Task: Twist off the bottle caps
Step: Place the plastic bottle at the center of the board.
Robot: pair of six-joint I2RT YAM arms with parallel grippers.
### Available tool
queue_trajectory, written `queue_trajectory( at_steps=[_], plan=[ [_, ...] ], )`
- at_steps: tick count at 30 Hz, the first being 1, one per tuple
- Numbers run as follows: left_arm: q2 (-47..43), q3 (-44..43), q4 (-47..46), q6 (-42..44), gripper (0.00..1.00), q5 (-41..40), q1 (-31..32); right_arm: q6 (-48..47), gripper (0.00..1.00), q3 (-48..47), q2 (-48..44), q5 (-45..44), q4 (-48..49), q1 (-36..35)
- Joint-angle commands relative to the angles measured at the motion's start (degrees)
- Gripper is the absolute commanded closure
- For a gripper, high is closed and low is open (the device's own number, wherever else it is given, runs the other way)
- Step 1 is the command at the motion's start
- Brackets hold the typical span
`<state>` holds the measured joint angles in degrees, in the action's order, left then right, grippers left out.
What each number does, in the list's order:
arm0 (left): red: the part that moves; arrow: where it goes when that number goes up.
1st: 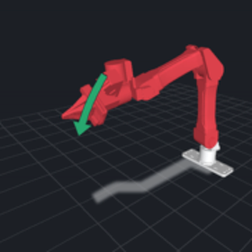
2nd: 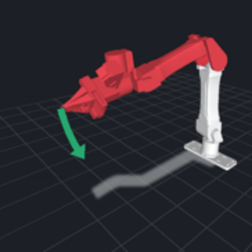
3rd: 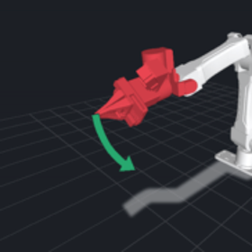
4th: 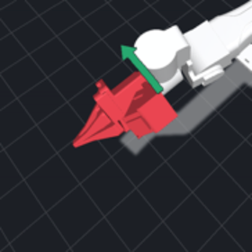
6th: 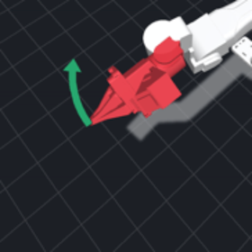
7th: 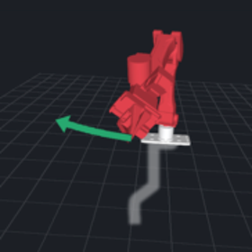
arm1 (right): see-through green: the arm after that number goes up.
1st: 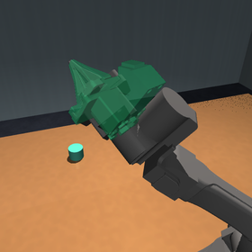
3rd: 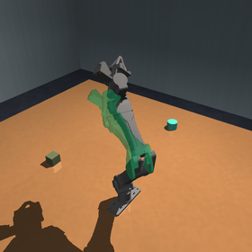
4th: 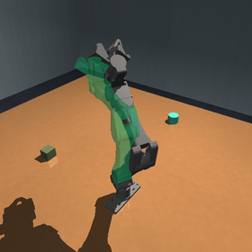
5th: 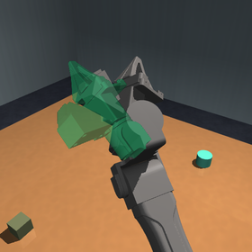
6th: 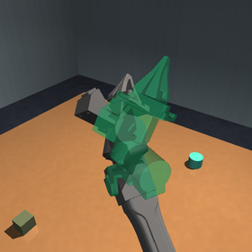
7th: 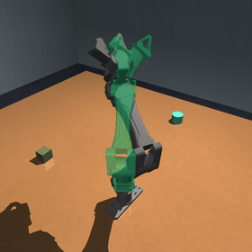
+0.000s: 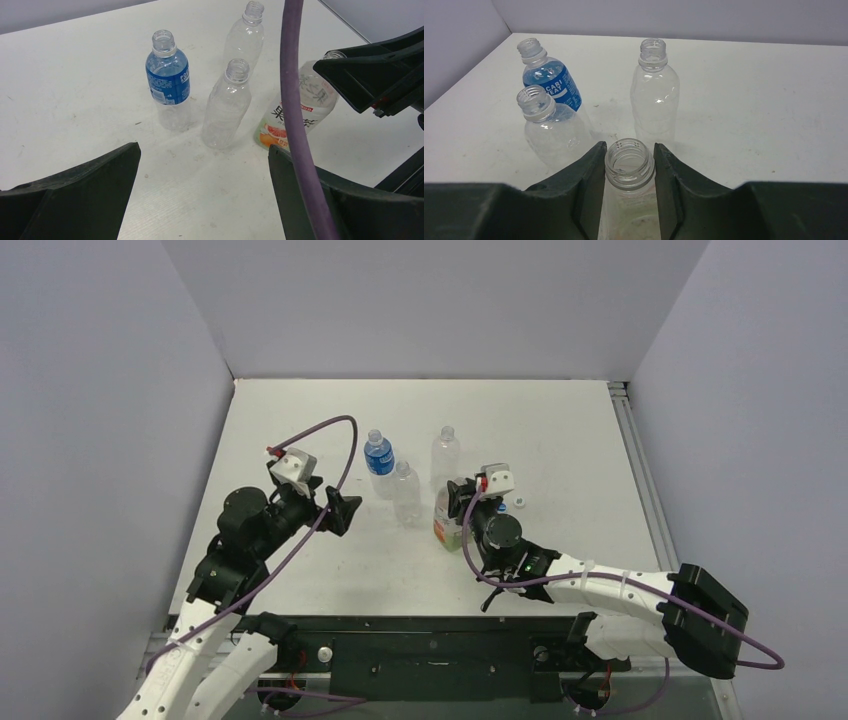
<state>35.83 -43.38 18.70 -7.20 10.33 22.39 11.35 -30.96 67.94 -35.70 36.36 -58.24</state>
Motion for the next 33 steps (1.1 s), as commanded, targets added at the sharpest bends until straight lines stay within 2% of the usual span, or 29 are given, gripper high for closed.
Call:
queue_trajectory(
  at_steps=[1, 5, 10, 12, 17, 20, 23, 24, 27, 31, 33],
  plan=[
    [0.97, -0.98, 0.38, 0.41, 0.03, -1.96, -0.24, 1.78, 0.63, -0.6, -0.79, -1.64, -0.33, -0.47],
    [1.1, -1.39, 0.19, 0.03, 0.03, -2.38, -0.24, 2.59, 0.5, -1.54, -1.74, -0.45, -2.99, -0.34],
    [0.71, -1.37, 0.07, 0.11, 0.03, -3.57, -0.33, 2.68, 0.27, -2.93, -3.96, 0.42, -7.02, -0.39],
    [0.77, -1.34, -0.1, 0.12, 0.03, -3.81, -0.4, 2.9, 0.22, -3.81, -4.9, 0.52, -8.77, -0.39],
    [1.43, -1.91, 0.15, 0.29, 0.04, -4.65, -0.97, 3.19, 0.19, -7.39, -9.06, 0.46, -14.59, -0.11],
    [3.6, -2.82, 0.45, 1.55, 0.03, -4.78, -3.31, 6.25, 0.18, -11.89, -12.54, 3.15, -24.81, 2.78],
    [7.61, -5.31, 1.4, 2.57, 0.03, -1.01, -7.88, 8.98, 0.17, -16.06, -16.05, 5.6, -31.09, 9.09],
    [10.51, -5.97, 1.54, 2.46, 0.03, 0.26, -11.12, 9.27, 0.17, -16.5, -17.9, 6.27, -32.98, 10.59],
    [16.54, -9.42, 1.05, 2.5, 0.03, 7.61, -18.16, 10.72, 0.16, -19.67, -19.35, 8.23, -38.92, 20.58],
    [26.79, -11.9, -1.37, 8.22, 0.03, 9.92, -23.8, 13.87, 0.16, -25.11, -16.34, 10.3, -46.81, 34.99],
    [29.98, -11.18, -5.35, 8.54, 0.03, 10.34, -26.29, 14.2, 0.15, -25.71, -13.39, 9.07, -46.85, 41.06]
  ],
)
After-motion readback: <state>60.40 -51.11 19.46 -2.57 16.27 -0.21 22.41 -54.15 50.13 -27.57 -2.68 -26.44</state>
